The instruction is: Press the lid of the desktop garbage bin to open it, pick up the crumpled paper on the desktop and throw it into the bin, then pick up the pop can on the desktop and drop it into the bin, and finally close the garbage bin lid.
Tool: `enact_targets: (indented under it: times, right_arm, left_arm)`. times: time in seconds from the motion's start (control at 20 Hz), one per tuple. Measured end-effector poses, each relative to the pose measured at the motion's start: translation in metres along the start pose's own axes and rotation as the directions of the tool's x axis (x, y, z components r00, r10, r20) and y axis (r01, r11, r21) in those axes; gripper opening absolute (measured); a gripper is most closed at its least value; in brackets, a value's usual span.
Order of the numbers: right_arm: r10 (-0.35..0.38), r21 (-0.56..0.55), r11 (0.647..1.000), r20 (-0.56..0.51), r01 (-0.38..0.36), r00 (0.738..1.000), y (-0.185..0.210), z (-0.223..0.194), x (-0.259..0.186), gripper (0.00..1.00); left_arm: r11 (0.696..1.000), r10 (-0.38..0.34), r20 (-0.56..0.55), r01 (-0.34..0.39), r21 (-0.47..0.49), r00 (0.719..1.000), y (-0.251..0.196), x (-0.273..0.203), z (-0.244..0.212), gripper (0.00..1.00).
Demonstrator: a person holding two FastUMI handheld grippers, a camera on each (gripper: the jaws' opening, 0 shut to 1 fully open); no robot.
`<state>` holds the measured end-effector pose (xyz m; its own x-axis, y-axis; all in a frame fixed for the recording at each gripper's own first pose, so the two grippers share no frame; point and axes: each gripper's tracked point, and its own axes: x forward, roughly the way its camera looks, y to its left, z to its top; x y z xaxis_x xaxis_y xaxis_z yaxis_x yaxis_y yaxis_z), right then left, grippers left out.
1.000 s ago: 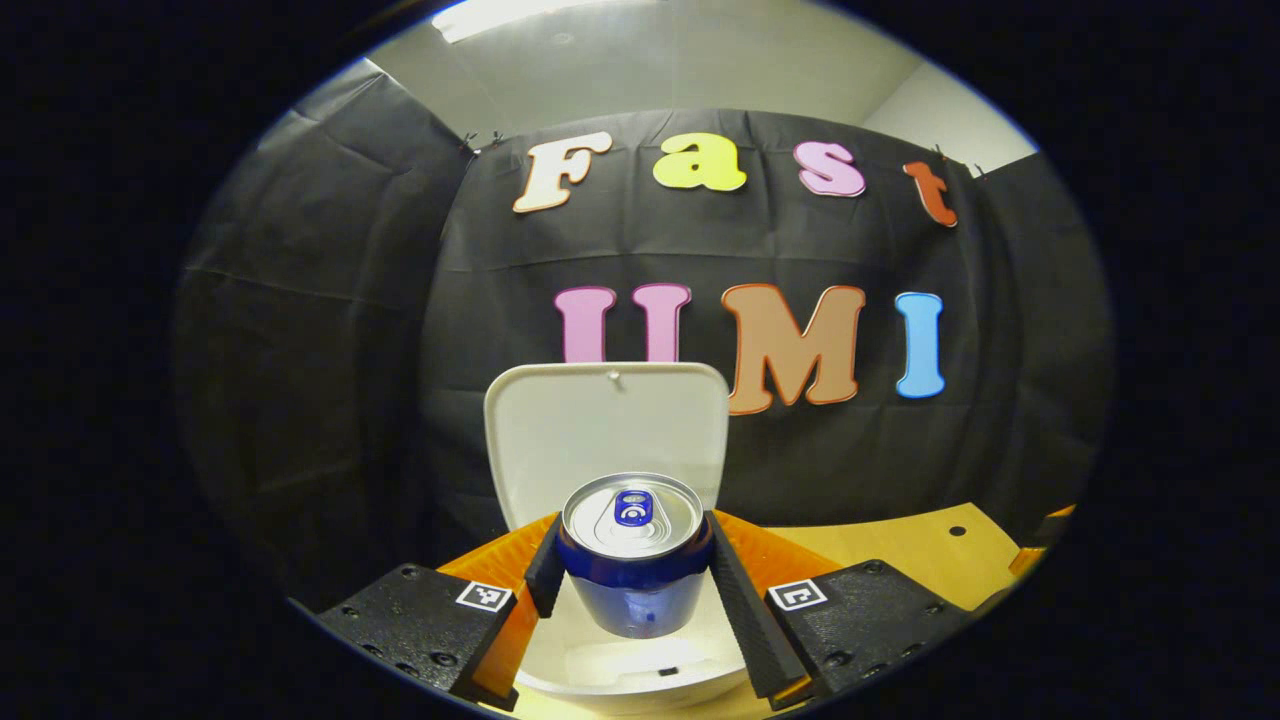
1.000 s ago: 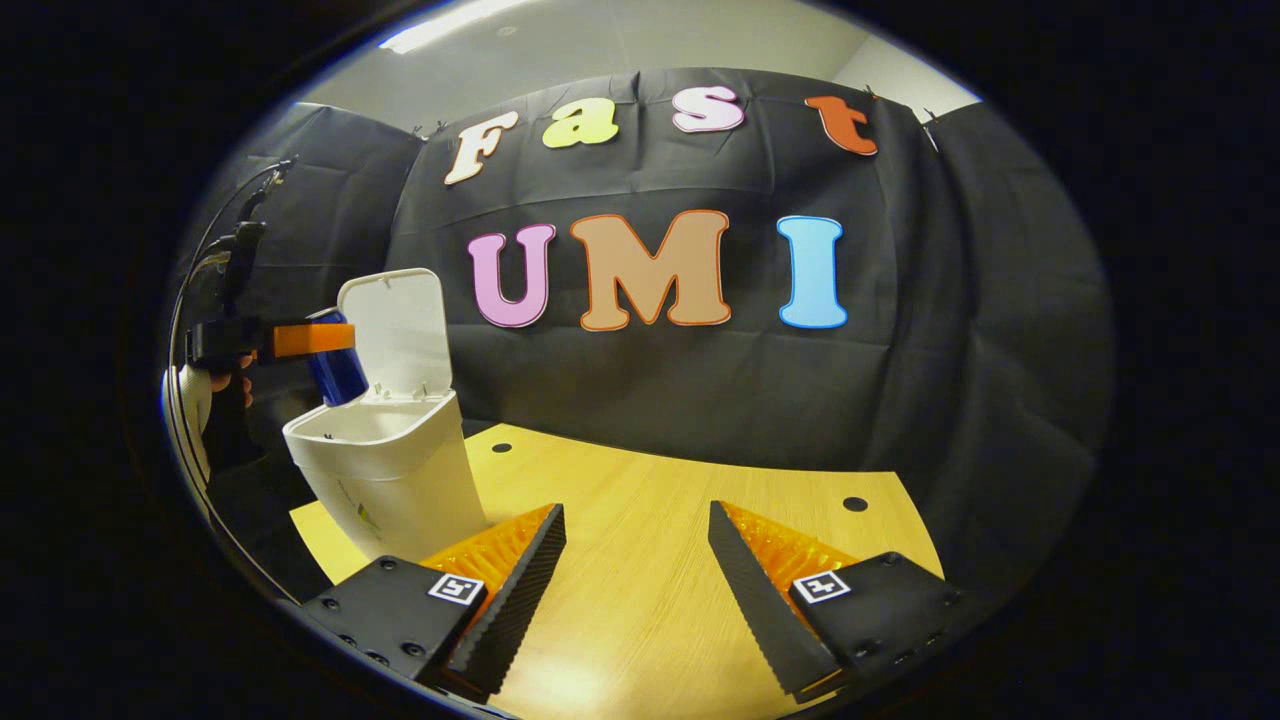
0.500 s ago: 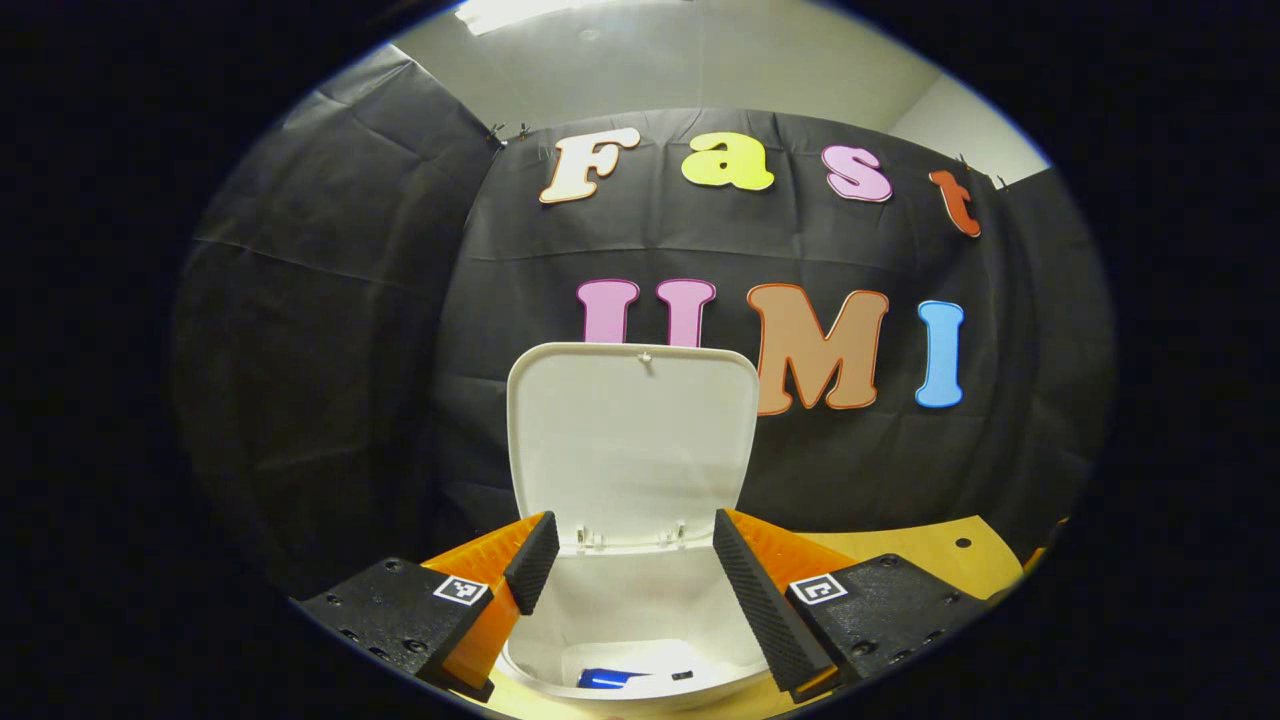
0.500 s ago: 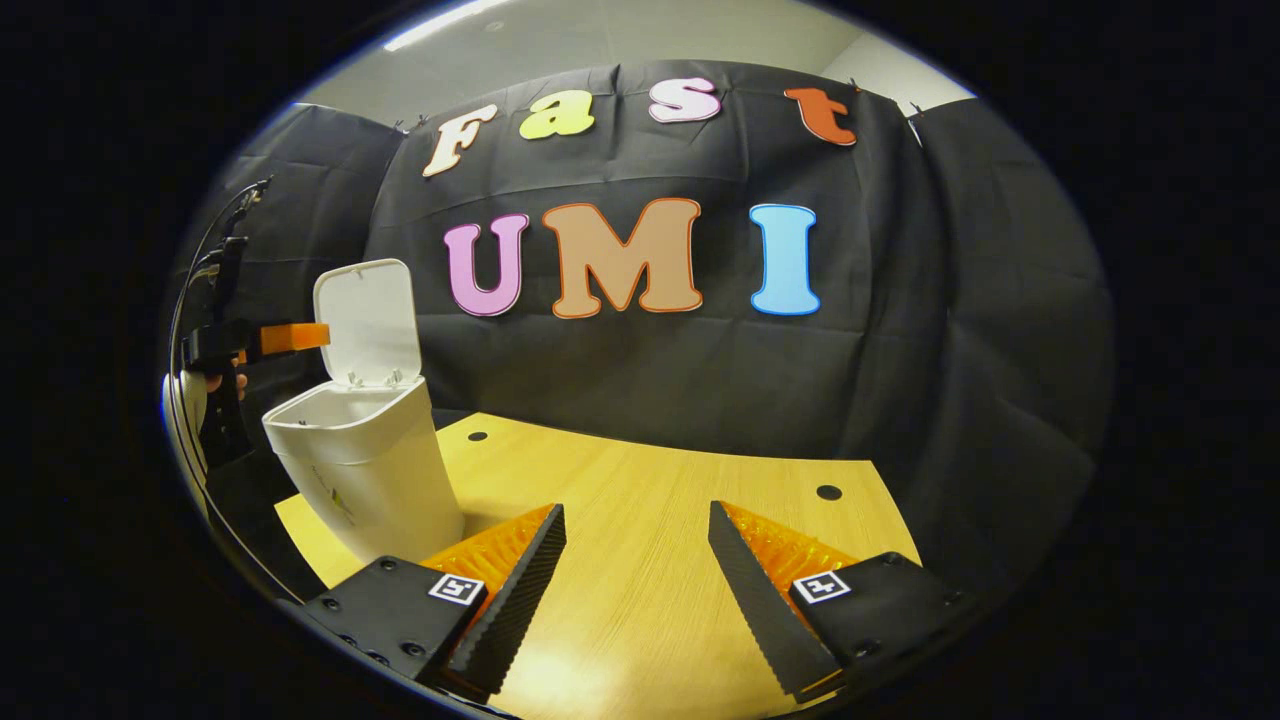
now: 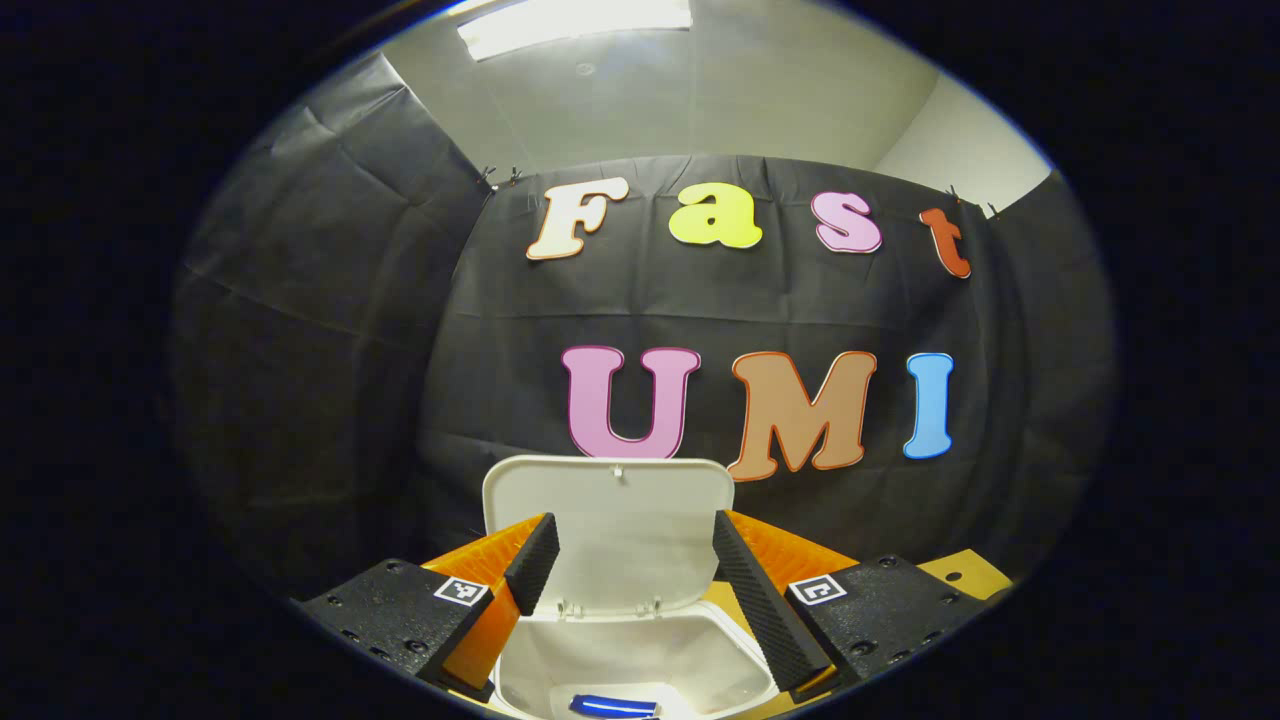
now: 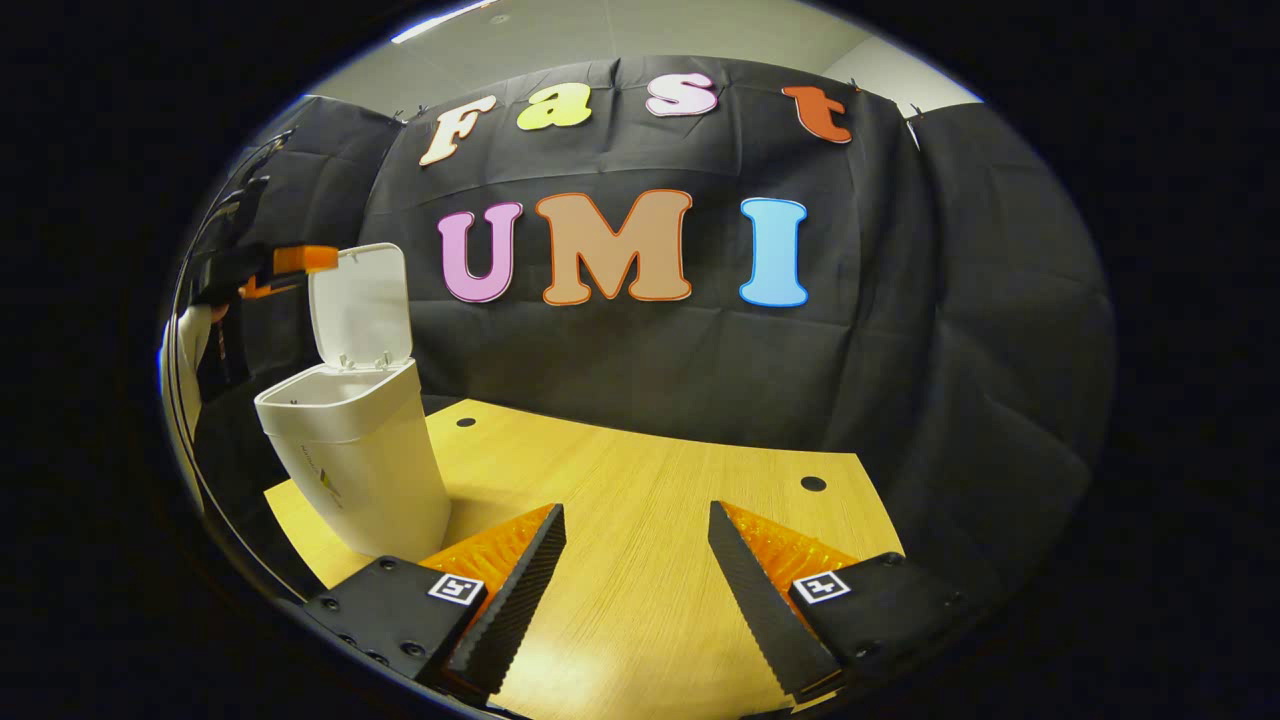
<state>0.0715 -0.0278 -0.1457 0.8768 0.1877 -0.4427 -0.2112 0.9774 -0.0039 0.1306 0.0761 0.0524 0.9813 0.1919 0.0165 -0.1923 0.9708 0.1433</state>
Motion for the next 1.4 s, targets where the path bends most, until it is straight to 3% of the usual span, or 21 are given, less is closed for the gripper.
enact_targets:
  times: [0.35, 0.75, 1.05, 1.4]
  right_arm:
    - [-0.003, -0.025, 1.000, -0.014, 0.002, 1.000, 0.001, -0.008, -0.004, 0.96]
    - [-0.022, 0.003, 1.000, -0.046, 0.022, 0.999, -0.004, -0.021, -0.013, 0.96]
    - [-0.023, 0.017, 1.000, -0.050, 0.024, 0.998, -0.001, -0.025, -0.017, 0.96]
    - [0.022, 0.010, 1.000, -0.028, -0.022, 0.999, 0.020, -0.019, -0.024, 0.96]
  left_arm:
    - [0.999, 0.048, 0.065, -0.047, -0.007, 0.997, 0.015, 0.054, 0.054, 0.92]
    - [0.995, 0.088, -0.110, -0.092, -0.029, 0.990, 0.033, 0.092, 0.001, 0.93]
    - [0.997, 0.071, -0.094, -0.070, 0.017, 0.993, 0.028, 0.067, 0.000, 0.92]
    - [0.997, 0.035, -0.031, -0.033, 0.071, 0.999, 0.013, 0.001, -0.015, 0.92]
